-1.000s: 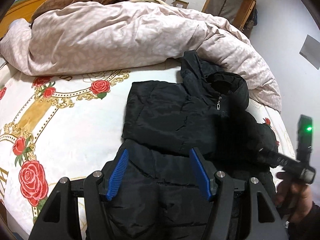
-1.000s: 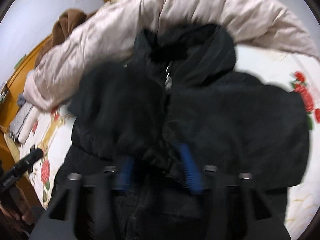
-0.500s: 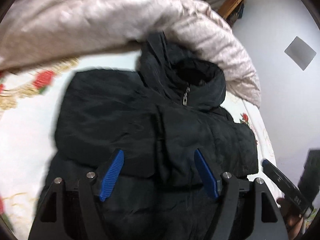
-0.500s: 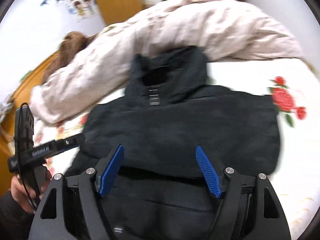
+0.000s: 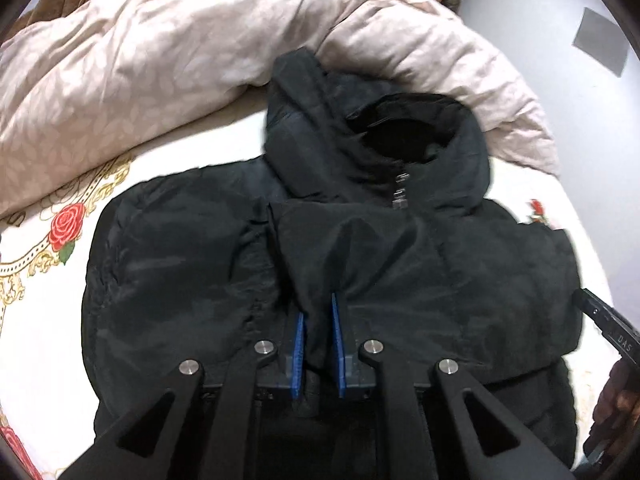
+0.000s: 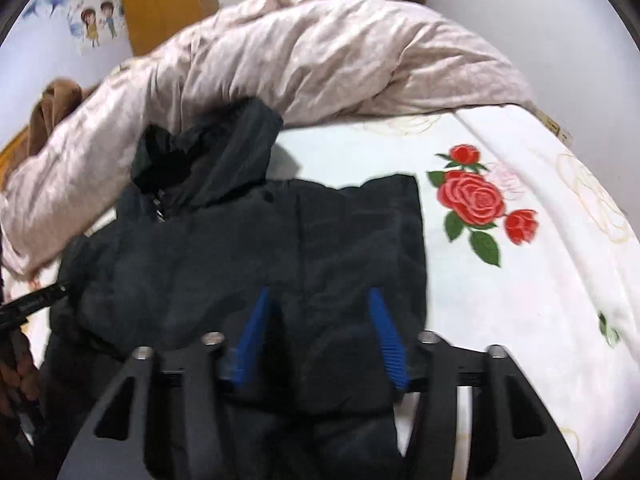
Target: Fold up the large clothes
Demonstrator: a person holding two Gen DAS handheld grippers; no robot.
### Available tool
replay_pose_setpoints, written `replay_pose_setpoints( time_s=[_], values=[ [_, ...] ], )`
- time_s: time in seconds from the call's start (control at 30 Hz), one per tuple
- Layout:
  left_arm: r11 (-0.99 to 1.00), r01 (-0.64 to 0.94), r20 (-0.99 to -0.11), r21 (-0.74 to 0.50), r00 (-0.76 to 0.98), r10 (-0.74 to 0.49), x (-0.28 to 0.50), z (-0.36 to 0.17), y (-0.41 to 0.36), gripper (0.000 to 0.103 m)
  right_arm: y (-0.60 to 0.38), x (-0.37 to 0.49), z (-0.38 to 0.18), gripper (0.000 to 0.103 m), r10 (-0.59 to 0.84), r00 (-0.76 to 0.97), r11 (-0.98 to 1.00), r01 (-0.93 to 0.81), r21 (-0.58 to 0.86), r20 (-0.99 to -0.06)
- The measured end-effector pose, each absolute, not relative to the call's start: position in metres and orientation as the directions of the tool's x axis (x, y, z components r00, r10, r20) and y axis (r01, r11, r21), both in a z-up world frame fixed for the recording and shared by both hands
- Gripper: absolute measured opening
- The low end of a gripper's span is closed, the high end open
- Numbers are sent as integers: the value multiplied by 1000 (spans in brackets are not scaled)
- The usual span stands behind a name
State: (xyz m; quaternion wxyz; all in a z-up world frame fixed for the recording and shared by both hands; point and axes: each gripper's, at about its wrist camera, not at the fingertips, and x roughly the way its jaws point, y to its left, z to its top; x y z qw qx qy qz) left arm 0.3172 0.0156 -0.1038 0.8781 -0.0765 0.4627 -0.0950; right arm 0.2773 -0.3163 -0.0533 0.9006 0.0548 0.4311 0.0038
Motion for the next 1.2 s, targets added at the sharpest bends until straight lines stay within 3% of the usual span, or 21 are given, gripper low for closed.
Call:
replay_pose_setpoints(
  time_s=[0.13,0.27,0.43,0.6,0.73,0.87,0.97,1.2],
  values=[
    [973,110,-798,-203,557,-229,318,-122,7,15,-311,301,-103,45,49,556,998,1,60,-830],
    [976,110,-793,-185,570,-215,315,-131,4,19,-312,303,-111,45,44,566,998,10,60,-823],
    [977,80,-799,-199,564,-209,308,-108,17,25,-316,301,-90,45,40,552,998,22,63,-833],
    [978,39,-741,-207,646,-183,285,-67,41,30,-321,291,-46,45,44,645,997,15,71,-763],
    [975,70,-720,-210,664,-202,309,-55,26,34,-327,320,-45,45,34,644,998,16,58,-765],
    [984,108,-788,-140,590,-177,344,-96,-3,35,-343,352,-77,45,-11,579,994,95,54,-815],
    [983,130,-789,-129,587,-181,347,-126,-6,37,-352,357,-104,45,15,554,990,107,89,-833],
    [983,114,-794,-146,579,-185,350,-128,-5,37,-348,352,-104,45,-9,571,991,117,71,-821]
  ],
)
